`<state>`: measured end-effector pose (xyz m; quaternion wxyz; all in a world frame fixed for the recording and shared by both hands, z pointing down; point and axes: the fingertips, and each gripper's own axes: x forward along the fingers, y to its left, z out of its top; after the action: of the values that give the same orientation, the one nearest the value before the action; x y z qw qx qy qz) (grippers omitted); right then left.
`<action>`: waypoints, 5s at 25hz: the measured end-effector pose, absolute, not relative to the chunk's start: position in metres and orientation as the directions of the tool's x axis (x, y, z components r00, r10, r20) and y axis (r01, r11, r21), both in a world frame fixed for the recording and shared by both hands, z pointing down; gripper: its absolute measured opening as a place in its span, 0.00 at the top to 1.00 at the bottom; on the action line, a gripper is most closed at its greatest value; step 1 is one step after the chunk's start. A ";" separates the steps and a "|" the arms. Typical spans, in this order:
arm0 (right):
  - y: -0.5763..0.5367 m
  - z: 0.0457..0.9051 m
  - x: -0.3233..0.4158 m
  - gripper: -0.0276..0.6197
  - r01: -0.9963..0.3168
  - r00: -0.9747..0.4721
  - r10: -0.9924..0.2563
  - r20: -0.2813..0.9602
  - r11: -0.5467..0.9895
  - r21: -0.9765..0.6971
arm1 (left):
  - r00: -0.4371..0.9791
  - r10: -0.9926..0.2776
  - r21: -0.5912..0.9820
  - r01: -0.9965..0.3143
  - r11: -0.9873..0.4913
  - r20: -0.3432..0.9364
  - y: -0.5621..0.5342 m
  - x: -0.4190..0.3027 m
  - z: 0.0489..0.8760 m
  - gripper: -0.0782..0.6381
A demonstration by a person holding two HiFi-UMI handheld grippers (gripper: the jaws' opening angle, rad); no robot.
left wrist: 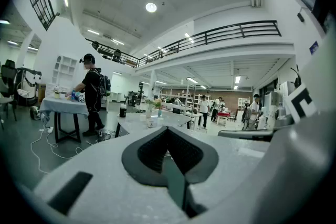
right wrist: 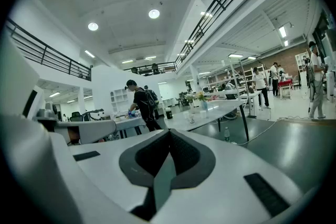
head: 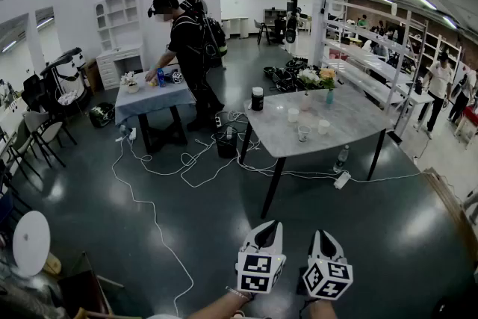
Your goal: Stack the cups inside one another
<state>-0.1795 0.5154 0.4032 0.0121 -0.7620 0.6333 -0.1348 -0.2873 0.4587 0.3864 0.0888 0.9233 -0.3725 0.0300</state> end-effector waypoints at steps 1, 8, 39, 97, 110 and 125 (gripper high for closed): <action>0.514 0.404 -0.181 0.95 -0.962 0.162 -0.968 0.189 -0.198 -0.188 | 0.721 -0.682 0.141 -0.693 -0.707 0.122 0.457 -0.289 0.387 0.90; 0.507 0.401 -0.192 0.95 -0.963 0.168 -0.967 0.192 -0.202 -0.179 | 0.725 -0.676 0.133 -0.689 -0.712 0.133 0.450 -0.300 0.388 0.90; 0.408 0.424 -0.117 0.95 -0.928 0.242 -0.945 0.220 -0.292 -0.233 | 0.719 -0.672 0.088 -0.691 -0.717 0.178 0.338 -0.247 0.406 0.90; 0.144 0.454 0.129 0.95 -0.934 0.154 -0.945 0.288 -0.235 -0.270 | 0.663 -0.703 0.127 -0.744 -0.656 0.258 0.067 -0.017 0.437 0.90; 0.050 0.452 0.152 0.95 -0.937 0.150 -0.941 0.303 -0.233 -0.260 | 0.652 -0.706 0.145 -0.755 -0.640 0.276 -0.028 0.002 0.441 0.90; -0.050 0.454 0.184 0.95 -0.946 0.138 -0.937 0.321 -0.220 -0.236 | 0.650 -0.697 0.174 -0.757 -0.630 0.304 -0.126 0.031 0.459 0.90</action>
<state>0.1844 -0.0496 0.4543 -0.0115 -0.7542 0.6243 -0.2032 0.0306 -0.1257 0.4587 0.1439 0.8968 -0.4050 0.1043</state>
